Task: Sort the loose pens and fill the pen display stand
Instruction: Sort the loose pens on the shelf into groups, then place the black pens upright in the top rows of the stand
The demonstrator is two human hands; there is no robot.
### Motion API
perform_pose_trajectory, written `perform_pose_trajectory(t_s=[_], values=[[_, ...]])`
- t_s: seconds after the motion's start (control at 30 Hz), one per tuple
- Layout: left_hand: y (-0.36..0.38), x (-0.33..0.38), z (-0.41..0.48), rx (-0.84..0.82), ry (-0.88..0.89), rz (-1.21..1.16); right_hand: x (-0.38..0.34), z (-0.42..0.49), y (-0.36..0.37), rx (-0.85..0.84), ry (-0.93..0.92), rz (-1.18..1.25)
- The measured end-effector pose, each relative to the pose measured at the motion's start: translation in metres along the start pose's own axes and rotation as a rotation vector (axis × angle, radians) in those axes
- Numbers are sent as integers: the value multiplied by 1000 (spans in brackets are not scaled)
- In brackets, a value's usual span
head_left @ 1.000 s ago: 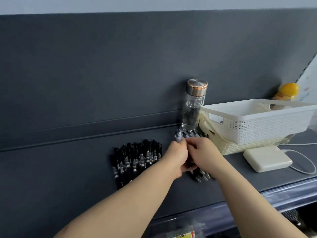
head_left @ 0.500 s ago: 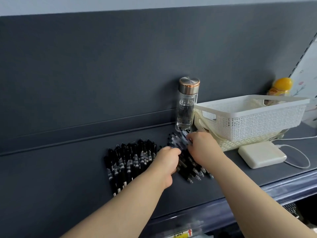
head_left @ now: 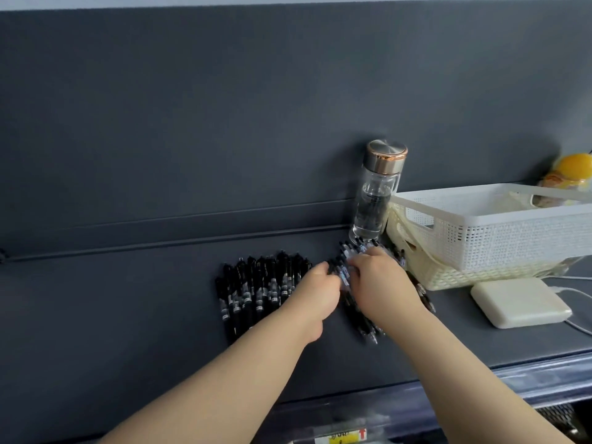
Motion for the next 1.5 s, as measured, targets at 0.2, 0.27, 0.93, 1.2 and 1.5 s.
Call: perform_pose_trajectory(t_s=[0.2, 0.27, 0.93, 1.2, 1.5], values=[[-108, 5, -23, 390, 172, 142, -40, -5, 29, -189, -26, 141], [-146, -9, -29, 521, 82, 145, -44, -3, 41, -243, 15, 157], [-184, -35, -30, 431, -48, 476, -109, 2, 81, -479, 106, 524], [-199, -37, -35, 502, -87, 297, -97, 12, 90, -498, 181, 713], [-219, -53, -46, 468, -98, -355, -91, 11, 80, -351, 145, 551]])
Point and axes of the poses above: each hand's wrist, its own z-axis towards the middle knuckle, its own y-axis out of the palm, x = y × z, the point moved 7 cm from there along z, towards the middle knuckle, and after that the axes turned 1 degree about -y, right-handed, at the moved point
